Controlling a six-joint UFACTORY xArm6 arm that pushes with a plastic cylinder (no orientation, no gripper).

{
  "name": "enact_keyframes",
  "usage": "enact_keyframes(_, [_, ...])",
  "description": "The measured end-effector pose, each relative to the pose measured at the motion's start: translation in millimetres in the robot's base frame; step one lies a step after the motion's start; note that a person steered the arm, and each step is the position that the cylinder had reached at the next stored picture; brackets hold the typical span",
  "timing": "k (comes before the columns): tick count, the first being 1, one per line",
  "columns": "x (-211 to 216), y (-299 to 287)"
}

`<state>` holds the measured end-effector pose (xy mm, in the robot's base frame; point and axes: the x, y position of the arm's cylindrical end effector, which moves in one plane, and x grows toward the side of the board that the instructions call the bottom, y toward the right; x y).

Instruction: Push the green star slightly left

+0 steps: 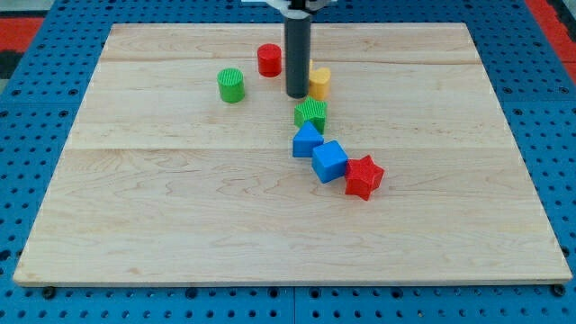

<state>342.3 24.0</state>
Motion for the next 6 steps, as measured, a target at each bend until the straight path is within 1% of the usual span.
enact_keyframes(1, [6,40])
enact_keyframes(2, [43,45])
enact_keyframes(3, [58,45])
enact_keyframes(5, [54,20])
enact_keyframes(6, [54,19])
